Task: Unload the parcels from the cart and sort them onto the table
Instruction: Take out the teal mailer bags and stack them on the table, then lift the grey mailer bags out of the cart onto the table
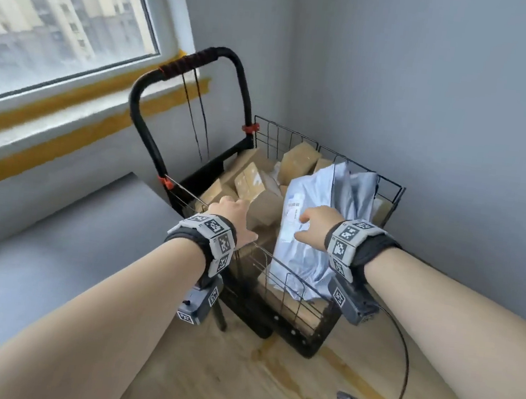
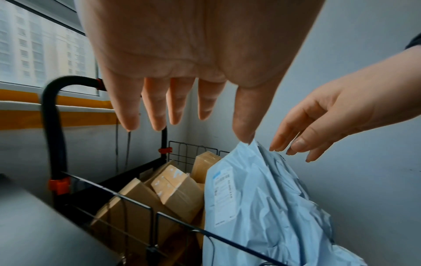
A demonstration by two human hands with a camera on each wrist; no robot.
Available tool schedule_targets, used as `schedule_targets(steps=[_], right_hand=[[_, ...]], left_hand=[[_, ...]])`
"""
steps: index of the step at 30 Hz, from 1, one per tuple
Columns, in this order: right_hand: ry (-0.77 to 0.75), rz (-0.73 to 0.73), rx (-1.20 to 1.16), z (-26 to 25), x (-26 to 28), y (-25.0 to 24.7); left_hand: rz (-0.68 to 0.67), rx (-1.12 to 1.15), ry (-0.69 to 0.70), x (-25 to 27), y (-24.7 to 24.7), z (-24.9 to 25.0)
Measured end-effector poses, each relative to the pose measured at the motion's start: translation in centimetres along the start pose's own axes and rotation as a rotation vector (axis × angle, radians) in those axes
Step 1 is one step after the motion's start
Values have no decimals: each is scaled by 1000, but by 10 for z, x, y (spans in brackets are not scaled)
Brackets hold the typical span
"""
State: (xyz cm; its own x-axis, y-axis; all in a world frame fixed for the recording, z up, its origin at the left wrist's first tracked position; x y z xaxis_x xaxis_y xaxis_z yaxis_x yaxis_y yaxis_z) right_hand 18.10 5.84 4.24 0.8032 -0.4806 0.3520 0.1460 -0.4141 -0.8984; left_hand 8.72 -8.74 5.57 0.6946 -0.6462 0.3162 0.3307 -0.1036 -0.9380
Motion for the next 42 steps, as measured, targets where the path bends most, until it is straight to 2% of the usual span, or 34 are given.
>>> schedule_targets(steps=[6,12,16,19,24,27,34,38,42], right_hand=[[120,-16,-62,55,-27,-3],[264,-46,-171,82,-69,3],[377,-85,-268,83,-102,0],[402,-149,-333,75,-125,0],[460,-149,-280,62,-148,5],[429,-145,-347,55,-156,1],[266,-51,-733,43,-167,-31],[209,-33,-997,42,-160,-57],[42,-12,-1033,46,-146,-82]], left_hand=[[-33,-40,91,-51,5,45],[-125,-67,196,-123,20,58],[-212,-66,217,-168,31,52],[-250,-40,241,-195,37,45],[-262,-11,275,-227,40,35],[-273,18,255,-238,41,32],[-252,63,136,-235,35,35],[-207,124,-19,-218,28,34],[-108,264,-239,-193,24,31]])
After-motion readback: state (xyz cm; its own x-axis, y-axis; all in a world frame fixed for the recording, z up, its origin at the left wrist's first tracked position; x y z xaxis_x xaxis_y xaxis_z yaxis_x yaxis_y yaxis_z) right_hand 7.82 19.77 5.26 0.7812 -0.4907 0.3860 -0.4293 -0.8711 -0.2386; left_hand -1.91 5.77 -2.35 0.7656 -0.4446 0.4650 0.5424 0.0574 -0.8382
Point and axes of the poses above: each hand's wrist, its own x-axis away from the middle knuckle, its own y-axis out of the palm, z = x × y, the point moved 2 cm from there along -x, towards the middle knuckle, and after that the axes turned 5 degrees about y, right-handed, at the moved point
